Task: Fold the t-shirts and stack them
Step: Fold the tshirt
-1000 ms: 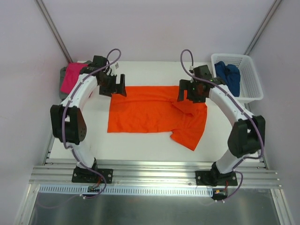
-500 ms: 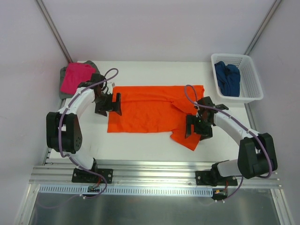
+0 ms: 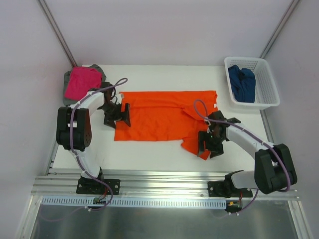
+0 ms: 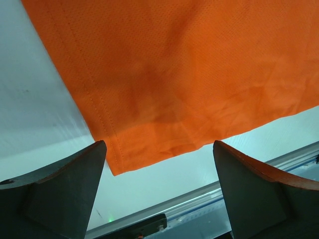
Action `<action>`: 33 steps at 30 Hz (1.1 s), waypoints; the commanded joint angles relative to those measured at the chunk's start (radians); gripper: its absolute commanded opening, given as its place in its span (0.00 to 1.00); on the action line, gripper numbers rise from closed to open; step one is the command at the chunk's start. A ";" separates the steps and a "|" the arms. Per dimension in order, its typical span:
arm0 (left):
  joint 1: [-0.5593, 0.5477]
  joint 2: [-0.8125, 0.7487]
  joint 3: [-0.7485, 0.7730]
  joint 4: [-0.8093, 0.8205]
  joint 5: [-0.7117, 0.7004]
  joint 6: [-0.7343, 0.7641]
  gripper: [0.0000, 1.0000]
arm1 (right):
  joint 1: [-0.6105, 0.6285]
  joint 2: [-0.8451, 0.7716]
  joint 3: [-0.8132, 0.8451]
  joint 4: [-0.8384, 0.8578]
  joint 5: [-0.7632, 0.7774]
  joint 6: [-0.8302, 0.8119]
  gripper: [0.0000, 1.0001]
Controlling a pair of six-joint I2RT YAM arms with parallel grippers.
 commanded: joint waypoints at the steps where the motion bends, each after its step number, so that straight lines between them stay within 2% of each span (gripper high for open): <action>1: 0.014 0.013 0.056 -0.010 0.041 0.000 0.90 | 0.007 0.025 0.028 0.022 -0.023 0.012 0.69; 7: 0.029 0.033 0.059 -0.010 0.053 -0.005 0.89 | 0.013 0.093 0.066 0.036 -0.044 -0.002 0.57; 12: 0.047 0.029 0.049 -0.010 0.059 -0.005 0.89 | 0.023 0.122 0.082 0.033 -0.052 -0.002 0.54; 18: 0.052 0.019 0.038 -0.010 0.064 -0.002 0.89 | 0.037 0.119 0.091 0.027 -0.035 0.001 0.55; 33: 0.057 0.006 0.042 -0.009 0.073 -0.011 0.89 | 0.048 0.036 -0.013 -0.018 0.018 -0.028 0.56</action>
